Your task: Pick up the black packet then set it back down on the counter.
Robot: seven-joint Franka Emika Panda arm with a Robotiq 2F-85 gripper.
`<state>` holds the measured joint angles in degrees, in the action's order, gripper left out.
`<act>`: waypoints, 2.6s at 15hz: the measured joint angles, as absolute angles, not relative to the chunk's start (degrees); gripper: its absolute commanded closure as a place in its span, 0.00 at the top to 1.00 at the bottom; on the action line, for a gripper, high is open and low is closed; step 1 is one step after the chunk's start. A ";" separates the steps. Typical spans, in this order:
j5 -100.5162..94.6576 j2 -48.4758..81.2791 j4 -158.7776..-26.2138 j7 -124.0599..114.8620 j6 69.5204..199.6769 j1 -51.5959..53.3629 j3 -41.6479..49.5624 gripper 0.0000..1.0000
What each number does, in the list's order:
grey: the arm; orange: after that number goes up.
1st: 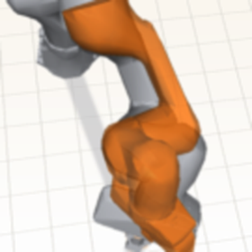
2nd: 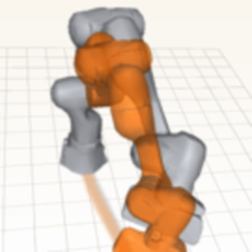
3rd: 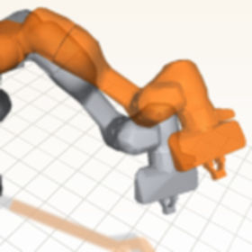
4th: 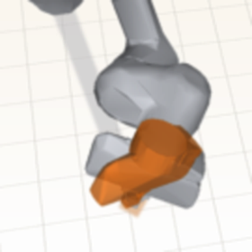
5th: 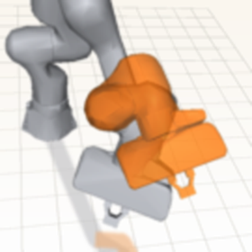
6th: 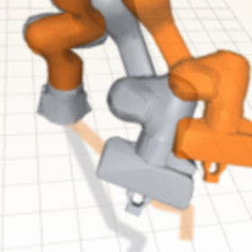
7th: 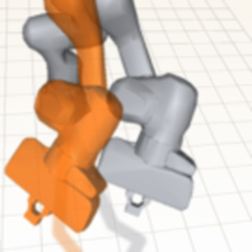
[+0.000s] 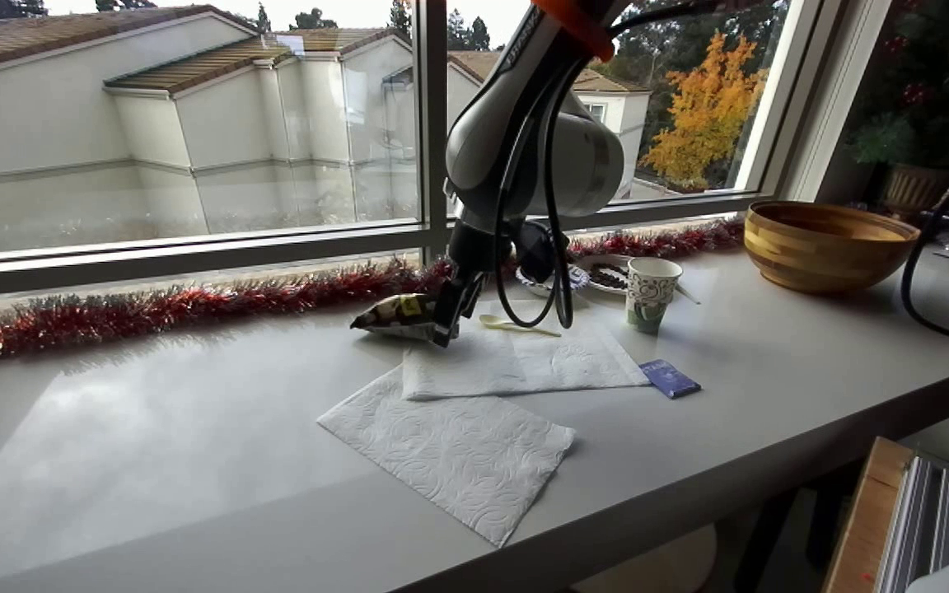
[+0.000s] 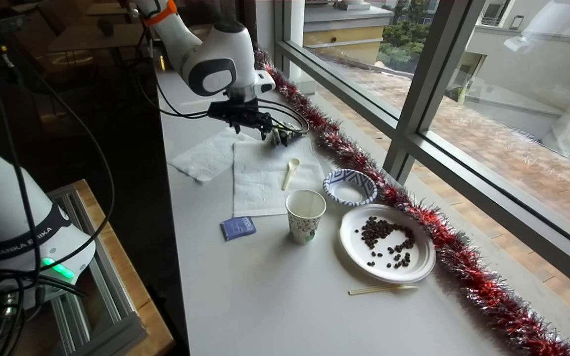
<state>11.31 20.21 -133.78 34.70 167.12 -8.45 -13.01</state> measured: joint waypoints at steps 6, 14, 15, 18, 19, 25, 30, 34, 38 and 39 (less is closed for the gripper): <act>11.67 24.20 -133.82 34.70 172.62 -17.36 -19.65 0.99; 6.74 28.72 -133.17 34.18 179.72 -24.41 -25.35 0.88; 5.35 29.29 -133.15 33.90 180.55 -24.81 -25.51 0.86; 0.90 31.03 -133.11 32.69 183.57 -25.92 -25.80 0.84; -0.77 31.65 -133.10 32.09 184.81 -26.41 -26.08 0.82; -11.84 34.57 -133.06 26.55 191.20 -29.33 -27.33 0.79; -16.75 35.14 -133.04 22.17 194.26 -28.89 -25.33 0.80; -18.33 35.13 -133.05 19.95 197.89 -26.56 -21.87 0.78; -20.27 35.14 -133.03 18.48 200.91 -23.65 -18.66 0.59; -20.67 35.14 -133.03 18.37 201.80 -22.70 -17.68 0.46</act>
